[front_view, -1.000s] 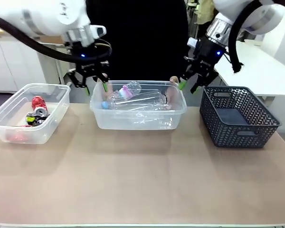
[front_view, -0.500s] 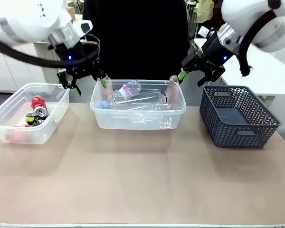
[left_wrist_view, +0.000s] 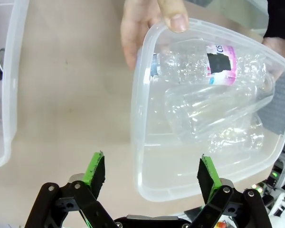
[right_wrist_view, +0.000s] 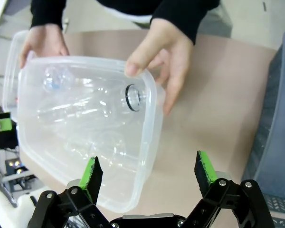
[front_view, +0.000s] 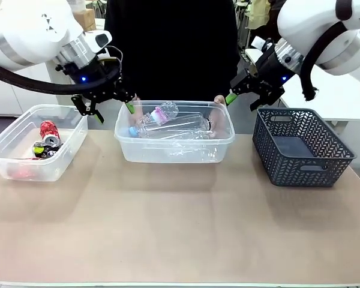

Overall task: Sort the waste into each basket.
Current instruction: Release the Organizing box you were holding.

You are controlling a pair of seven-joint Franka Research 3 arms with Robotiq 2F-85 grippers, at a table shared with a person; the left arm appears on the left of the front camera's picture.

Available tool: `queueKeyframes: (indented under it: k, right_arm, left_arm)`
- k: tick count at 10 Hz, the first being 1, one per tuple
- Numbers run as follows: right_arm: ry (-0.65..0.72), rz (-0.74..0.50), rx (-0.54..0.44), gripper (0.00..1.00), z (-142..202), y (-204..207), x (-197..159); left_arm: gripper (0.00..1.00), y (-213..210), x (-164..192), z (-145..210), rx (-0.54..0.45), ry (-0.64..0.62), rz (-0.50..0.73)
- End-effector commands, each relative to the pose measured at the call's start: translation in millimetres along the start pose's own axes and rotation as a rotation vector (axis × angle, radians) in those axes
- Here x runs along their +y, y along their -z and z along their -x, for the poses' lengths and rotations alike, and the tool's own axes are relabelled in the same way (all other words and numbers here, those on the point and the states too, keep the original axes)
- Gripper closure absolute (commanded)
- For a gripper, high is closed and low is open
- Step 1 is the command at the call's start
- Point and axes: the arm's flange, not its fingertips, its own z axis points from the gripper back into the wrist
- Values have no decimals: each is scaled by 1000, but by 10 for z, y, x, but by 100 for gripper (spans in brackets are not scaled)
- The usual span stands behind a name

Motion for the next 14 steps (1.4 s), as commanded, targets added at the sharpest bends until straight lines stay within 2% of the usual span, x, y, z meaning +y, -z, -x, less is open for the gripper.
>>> queueKeyframes:
  k: [1,4,5,6,8,10,11,12,13,14]
  right_arm:
    - [5,-5,7,0,-16,-51,22]
    - [0,0,0,0,1,-4,3]
    - [-22,-117,-20,0,261,-333,21]
    - [-20,-268,-47,0,555,-642,-9]
    - [74,-556,-94,0,1126,-1136,-108]
    - [163,-705,-154,0,1554,-1435,-269]
    - [205,-741,-219,0,1765,-1554,-417]
    - [278,-722,-312,0,1967,-1644,-609]
    - [309,-688,-366,0,2067,-1657,-763]
    - [320,-630,-374,0,2029,-1554,-889]
  left_arm:
    - [0,-23,-48,-22,6,-17,-22]
    - [0,-11,-16,-3,-1,-11,-1]
    - [0,-252,-38,143,26,58,83]
    - [0,-501,42,345,42,93,174]
    - [0,-917,358,756,48,116,516]
    - [0,-1051,632,1022,34,93,753]
    - [0,-1096,797,1166,-6,65,836]
    - [0,-1089,978,1276,-114,34,832]
    - [0,-1006,1094,1264,-109,92,797]
    - [0,-1233,814,1178,-46,59,821]
